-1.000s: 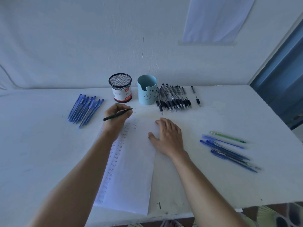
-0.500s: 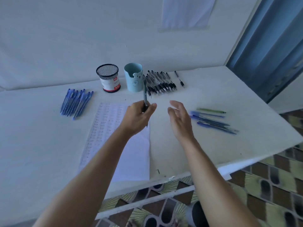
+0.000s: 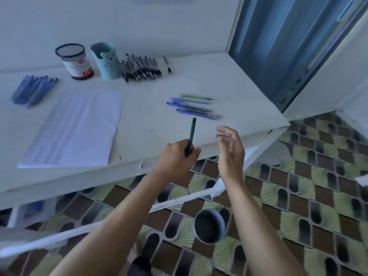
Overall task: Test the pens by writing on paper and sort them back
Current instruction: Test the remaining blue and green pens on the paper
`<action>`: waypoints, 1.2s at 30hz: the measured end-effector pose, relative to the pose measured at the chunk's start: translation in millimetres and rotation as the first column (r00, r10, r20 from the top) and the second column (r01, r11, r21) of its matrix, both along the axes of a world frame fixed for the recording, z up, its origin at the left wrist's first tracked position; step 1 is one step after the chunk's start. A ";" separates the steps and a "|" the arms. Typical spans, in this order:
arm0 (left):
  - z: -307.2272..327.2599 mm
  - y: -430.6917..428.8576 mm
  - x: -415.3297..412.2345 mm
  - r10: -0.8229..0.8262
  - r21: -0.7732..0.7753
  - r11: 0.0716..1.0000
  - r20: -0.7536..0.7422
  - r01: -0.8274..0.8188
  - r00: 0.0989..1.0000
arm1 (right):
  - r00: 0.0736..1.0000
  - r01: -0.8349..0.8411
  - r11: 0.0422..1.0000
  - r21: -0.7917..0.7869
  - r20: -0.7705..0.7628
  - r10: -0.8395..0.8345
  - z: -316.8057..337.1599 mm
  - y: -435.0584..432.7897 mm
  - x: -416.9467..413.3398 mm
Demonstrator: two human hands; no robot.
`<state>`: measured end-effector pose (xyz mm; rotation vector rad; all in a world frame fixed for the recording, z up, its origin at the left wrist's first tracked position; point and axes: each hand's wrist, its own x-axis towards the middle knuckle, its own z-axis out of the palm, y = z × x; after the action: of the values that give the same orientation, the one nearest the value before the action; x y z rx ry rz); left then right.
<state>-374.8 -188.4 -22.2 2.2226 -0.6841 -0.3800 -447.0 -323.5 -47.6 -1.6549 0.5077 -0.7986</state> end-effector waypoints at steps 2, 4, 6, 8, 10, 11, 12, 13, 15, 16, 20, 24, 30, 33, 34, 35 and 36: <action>-15.7 -17.5 -34.8 -0.026 0.032 0.999 -0.016 0.026 1.000 | 1.000 0.003 1.000 -0.009 -0.011 -0.003 -14.8 -18.7 -31.7; -34.4 -34.0 -66.2 -0.067 0.038 0.997 -0.045 0.068 0.997 | 0.999 0.027 1.000 -0.007 -0.028 -0.027 -31.3 -35.6 -60.1; -55.4 -47.5 -92.6 -0.079 0.064 0.994 -0.098 0.086 0.992 | 0.997 0.053 0.998 -0.015 -0.048 -0.054 -51.2 -49.8 -83.2; -79.4 -59.2 -111.8 -0.084 0.104 0.990 -0.136 0.099 0.987 | 0.995 0.071 0.996 -0.052 -0.073 -0.075 -74.2 -61.4 -102.2; -107.8 -68.3 -125.4 -0.096 0.135 0.984 -0.165 0.119 0.982 | 0.991 0.079 0.993 -0.084 -0.097 -0.087 -103.7 -71.8 -119.2; -119.9 -69.5 -128.9 -0.098 0.141 0.982 -0.175 0.123 0.980 | 0.991 0.077 0.992 -0.103 -0.104 -0.088 -115.5 -74.2 -124.8; -135.7 -72.1 -132.4 -0.101 0.146 0.981 -0.189 0.130 0.977 | 0.990 0.073 0.991 -0.115 -0.113 -0.087 -130.4 -77.1 -130.7; -153.4 -74.1 -135.0 -0.110 0.155 0.977 -0.208 0.144 0.972 | 0.988 0.071 0.991 -0.110 -0.127 -0.085 -148.0 -79.1 -135.2; -195.2 -77.4 -136.5 -0.133 0.156 0.973 -0.240 0.173 0.962 | 0.986 0.054 0.993 -0.107 -0.150 -0.070 -185.7 -81.5 -140.9; -218.2 -78.5 -136.6 -0.142 0.163 0.969 -0.252 0.186 0.957 | 0.985 0.050 0.993 -0.110 -0.160 -0.067 -206.2 -81.9 -143.0; -311.7 -80.6 -134.4 -0.150 0.250 0.943 -0.272 0.220 0.951 | 0.969 0.069 0.991 -0.118 -0.227 -0.094 -293.9 -80.1 -146.1; -415.3 -85.6 -136.9 -0.181 0.316 0.909 -0.282 0.270 0.942 | 0.951 0.083 0.982 -0.169 -0.281 -0.129 -387.2 -79.9 -144.5; -552.3 -107.2 -146.5 -0.244 0.409 0.830 -0.345 0.379 0.906 | 0.922 0.117 0.977 -0.176 -0.348 -0.173 -511.7 -85.6 -153.6; -598.4 -113.5 -146.4 -0.274 0.452 0.778 -0.382 0.437 0.883 | 0.912 0.104 0.976 -0.192 -0.374 -0.171 -554.2 -89.1 -156.7; -609.9 -114.7 -145.4 -0.288 0.465 0.759 -0.389 0.456 0.875 | 0.907 0.105 0.975 -0.193 -0.384 -0.174 -563.8 -88.8 -156.7; -618.6 -115.2 -144.4 -0.304 0.479 0.742 -0.384 0.469 0.872 | 0.903 0.111 0.976 -0.189 -0.392 -0.179 -570.8 -88.2 -155.9; -625.2 -116.2 -143.8 -0.314 0.496 0.728 -0.373 0.474 0.873 | 0.900 0.120 0.976 -0.182 -0.395 -0.184 -575.8 -87.8 -155.0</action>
<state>-518.6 -304.6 -647.4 2.4901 -1.0021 -1.2325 -602.0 -411.4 -623.5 -1.9575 0.8993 -0.6112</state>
